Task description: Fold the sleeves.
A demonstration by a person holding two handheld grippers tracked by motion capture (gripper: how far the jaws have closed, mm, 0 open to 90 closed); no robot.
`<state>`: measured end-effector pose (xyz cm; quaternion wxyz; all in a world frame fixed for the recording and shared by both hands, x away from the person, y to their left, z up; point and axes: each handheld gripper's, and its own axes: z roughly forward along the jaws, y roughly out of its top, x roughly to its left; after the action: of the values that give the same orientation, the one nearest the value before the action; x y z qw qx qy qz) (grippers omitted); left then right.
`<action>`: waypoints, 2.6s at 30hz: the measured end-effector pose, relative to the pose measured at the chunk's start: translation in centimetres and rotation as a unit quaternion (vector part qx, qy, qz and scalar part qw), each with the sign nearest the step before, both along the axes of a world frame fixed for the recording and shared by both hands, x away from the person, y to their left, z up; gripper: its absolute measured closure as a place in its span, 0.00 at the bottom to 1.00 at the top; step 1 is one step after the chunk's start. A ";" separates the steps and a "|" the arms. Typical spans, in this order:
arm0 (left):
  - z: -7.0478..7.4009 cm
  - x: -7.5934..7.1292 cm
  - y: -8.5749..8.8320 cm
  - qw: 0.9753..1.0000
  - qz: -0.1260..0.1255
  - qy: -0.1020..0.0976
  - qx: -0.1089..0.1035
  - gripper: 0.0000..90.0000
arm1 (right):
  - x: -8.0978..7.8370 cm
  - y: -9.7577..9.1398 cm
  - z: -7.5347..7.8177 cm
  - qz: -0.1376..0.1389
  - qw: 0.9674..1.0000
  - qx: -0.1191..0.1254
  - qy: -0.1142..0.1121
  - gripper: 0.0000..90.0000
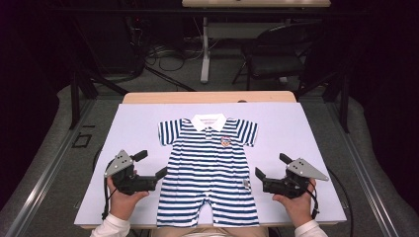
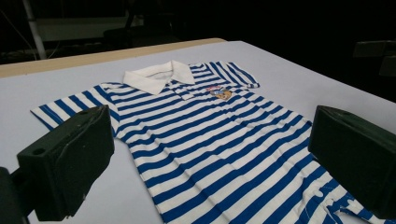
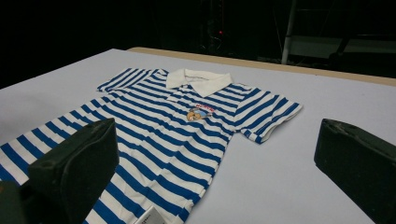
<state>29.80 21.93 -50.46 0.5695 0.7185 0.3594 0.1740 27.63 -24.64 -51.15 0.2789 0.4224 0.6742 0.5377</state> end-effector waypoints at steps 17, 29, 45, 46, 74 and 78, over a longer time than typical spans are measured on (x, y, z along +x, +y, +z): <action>0.4 0.9 -0.2 0.999 0.019 0.040 -0.010 0.00 | 0.5 0.3 -0.3 -0.001 1.000 -0.003 0.004 0.00; 2.2 2.2 -1.7 0.999 0.016 0.050 -0.003 0.00 | 0.2 0.8 -0.3 -0.002 1.000 -0.013 0.003 0.01; 4.4 6.8 -3.3 0.994 0.036 0.099 0.009 0.01 | 0.4 0.7 -0.3 -0.003 1.000 -0.009 0.011 0.01; 4.5 7.1 -3.4 0.994 0.039 0.100 0.006 0.01 | 0.5 0.7 -0.3 -0.002 1.000 -0.009 0.010 0.01; 7.3 15.1 -4.2 0.981 0.119 0.149 0.012 0.19 | 0.8 0.5 -0.5 -0.003 1.000 -0.009 0.011 0.02; 7.3 15.9 -4.3 0.980 0.127 0.155 0.017 0.23 | 0.8 0.5 -0.5 -0.002 1.000 -0.012 0.012 0.02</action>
<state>45.66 17.66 -43.14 0.4675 0.6949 0.5288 0.1377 28.40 -24.13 -51.61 0.2768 0.4275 0.6828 0.5239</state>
